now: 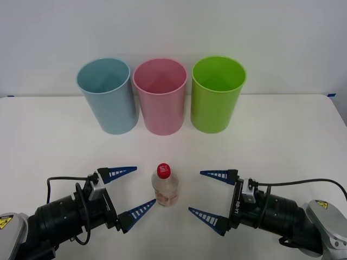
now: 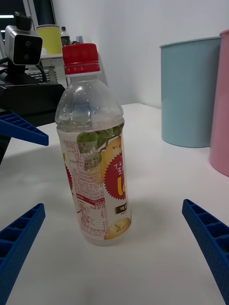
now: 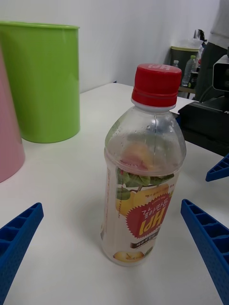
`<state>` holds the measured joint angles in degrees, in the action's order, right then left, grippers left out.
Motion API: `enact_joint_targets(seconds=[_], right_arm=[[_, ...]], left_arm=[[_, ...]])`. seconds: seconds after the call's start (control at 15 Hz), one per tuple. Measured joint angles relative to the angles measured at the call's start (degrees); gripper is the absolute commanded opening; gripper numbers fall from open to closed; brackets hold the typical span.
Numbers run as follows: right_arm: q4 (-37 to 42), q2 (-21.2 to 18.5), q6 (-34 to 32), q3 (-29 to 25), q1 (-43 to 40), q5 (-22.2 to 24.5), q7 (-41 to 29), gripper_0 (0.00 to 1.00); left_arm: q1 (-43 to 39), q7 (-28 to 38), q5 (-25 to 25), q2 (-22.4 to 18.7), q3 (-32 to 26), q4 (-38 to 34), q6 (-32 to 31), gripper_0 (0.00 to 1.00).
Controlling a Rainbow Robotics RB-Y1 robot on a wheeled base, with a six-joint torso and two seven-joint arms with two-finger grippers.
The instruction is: Put cans in the blue bin and PET bottles in the pink bin and trash in the green bin.
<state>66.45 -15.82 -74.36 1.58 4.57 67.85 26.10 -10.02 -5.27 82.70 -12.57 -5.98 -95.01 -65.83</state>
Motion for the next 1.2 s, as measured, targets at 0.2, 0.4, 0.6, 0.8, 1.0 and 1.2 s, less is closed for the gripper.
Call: enact_joint_targets(seconds=[0.2, 0.4, 0.6, 0.8, 1.0, 1.2], right_arm=[[0.00, 0.00, 0.00, 0.00, 0.00, 0.00, 0.00, 1.00], [0.00, 0.00, 0.00, 0.00, 0.00, 0.00, 0.00, 1.00], [0.00, 0.00, 0.00, 0.00, 0.00, 0.00, 0.00, 1.00], [0.00, 0.00, 0.00, 0.00, 0.00, 0.00, 0.00, 1.00], [0.00, 0.00, 0.00, 0.00, 0.00, 0.00, 0.00, 1.00], [0.00, 0.00, 0.00, 0.00, 0.00, 0.00, 0.00, 1.00]], left_arm=[[0.00, 0.00, 0.00, 0.00, 0.00, 0.00, 0.00, 1.00], [0.00, 0.00, 0.00, 0.00, 0.00, 0.00, 0.00, 1.00], [0.00, 0.00, 0.00, 0.00, 0.00, 0.00, 0.00, 1.00], [0.00, 0.00, 0.00, 0.00, 0.00, 0.00, 0.00, 1.00], [0.00, 0.00, 0.00, 0.00, 0.00, 0.00, 0.00, 1.00], [0.00, 0.00, 0.00, 0.00, 0.00, 0.00, 0.00, 1.00]])
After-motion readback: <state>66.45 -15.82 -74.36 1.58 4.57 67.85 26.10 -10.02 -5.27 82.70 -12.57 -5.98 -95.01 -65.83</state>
